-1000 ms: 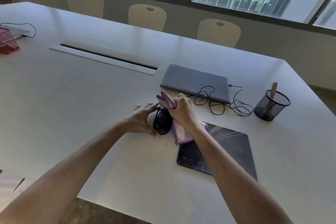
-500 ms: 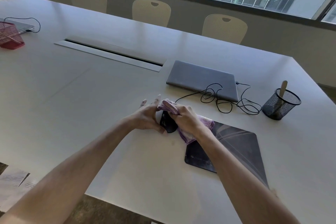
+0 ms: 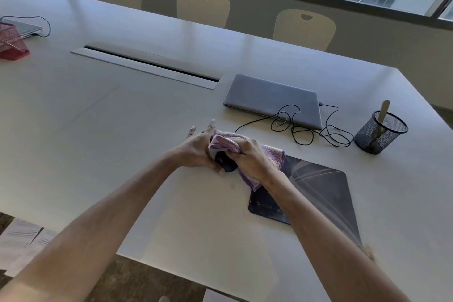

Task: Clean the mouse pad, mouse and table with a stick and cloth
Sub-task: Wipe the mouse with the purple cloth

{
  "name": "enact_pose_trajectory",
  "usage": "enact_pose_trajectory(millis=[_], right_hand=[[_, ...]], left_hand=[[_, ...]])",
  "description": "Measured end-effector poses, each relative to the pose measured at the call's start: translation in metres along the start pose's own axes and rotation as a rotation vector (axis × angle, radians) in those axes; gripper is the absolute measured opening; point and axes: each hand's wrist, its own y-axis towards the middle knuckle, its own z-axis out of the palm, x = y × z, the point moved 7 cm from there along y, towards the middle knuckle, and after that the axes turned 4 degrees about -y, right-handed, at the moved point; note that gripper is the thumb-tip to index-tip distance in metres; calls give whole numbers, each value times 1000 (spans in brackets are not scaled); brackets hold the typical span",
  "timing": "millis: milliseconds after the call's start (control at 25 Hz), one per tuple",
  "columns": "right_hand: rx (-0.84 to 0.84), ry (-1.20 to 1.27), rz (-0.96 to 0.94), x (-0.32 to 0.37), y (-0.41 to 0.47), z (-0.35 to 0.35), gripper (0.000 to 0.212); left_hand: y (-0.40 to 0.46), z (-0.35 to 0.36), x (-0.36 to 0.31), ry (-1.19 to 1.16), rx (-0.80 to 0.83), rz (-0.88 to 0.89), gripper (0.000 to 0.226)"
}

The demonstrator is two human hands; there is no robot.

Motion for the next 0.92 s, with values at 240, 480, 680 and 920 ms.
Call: enact_pose_trajectory(millis=[240, 480, 680, 920], right_hand=[[33, 262, 169, -5, 0, 9, 24], [-271, 804, 381, -34, 9, -41, 32], [-149, 520, 394, -43, 19, -27, 33], [83, -14, 208, -23, 11, 12, 33]], left_hand=[[-6, -4, -10, 55, 31, 33, 128], [-5, 0, 3, 77, 16, -49, 125], [-4, 3, 6, 42, 25, -64, 130], [-2, 3, 1, 58, 38, -17, 133]])
